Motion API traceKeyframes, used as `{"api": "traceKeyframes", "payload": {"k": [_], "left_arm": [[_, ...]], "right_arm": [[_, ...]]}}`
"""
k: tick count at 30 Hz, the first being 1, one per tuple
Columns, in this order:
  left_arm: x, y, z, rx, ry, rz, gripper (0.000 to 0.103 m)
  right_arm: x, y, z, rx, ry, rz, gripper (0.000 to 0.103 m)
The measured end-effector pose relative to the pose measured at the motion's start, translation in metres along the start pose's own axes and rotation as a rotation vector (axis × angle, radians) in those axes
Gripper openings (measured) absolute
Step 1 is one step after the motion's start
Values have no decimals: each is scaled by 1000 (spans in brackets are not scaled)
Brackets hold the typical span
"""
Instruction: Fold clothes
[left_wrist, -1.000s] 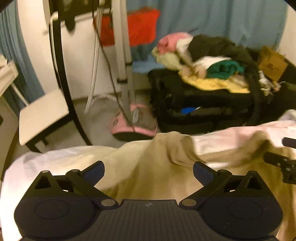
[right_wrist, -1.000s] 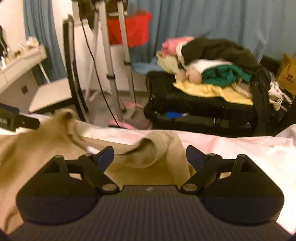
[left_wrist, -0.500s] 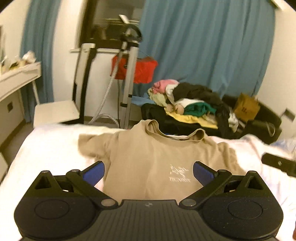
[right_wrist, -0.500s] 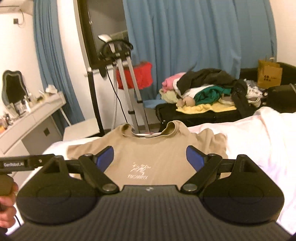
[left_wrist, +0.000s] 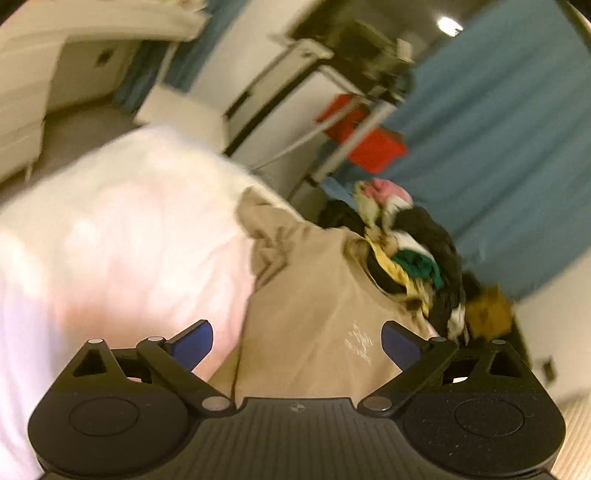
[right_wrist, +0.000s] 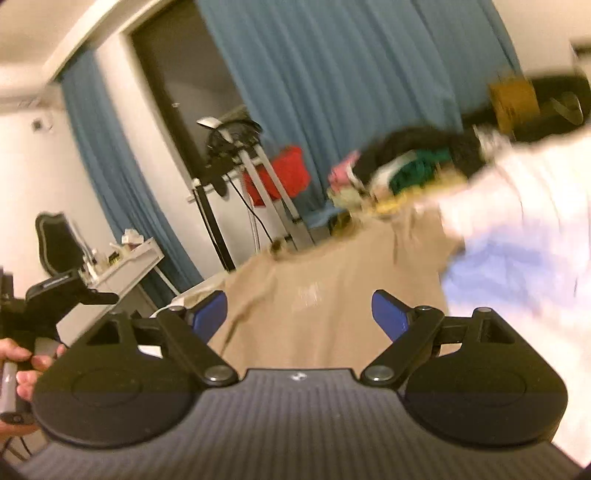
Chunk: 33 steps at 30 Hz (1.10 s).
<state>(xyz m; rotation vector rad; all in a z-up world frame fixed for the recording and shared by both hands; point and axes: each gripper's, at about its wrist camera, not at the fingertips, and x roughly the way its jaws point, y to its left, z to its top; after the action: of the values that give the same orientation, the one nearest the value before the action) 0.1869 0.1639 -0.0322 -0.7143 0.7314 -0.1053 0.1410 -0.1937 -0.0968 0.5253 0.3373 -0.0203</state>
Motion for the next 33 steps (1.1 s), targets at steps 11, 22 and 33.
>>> {"api": "traceKeyframes", "payload": {"k": [11, 22, 33], "left_arm": [[119, 53, 22, -239, 6, -5, 52], [219, 55, 31, -352, -36, -45, 29], [156, 68, 108, -131, -86, 111, 10]], "right_arm": [[56, -28, -18, 140, 121, 27, 86], [103, -58, -43, 176, 219, -3, 86], [110, -62, -45, 152, 213, -23, 86]]}}
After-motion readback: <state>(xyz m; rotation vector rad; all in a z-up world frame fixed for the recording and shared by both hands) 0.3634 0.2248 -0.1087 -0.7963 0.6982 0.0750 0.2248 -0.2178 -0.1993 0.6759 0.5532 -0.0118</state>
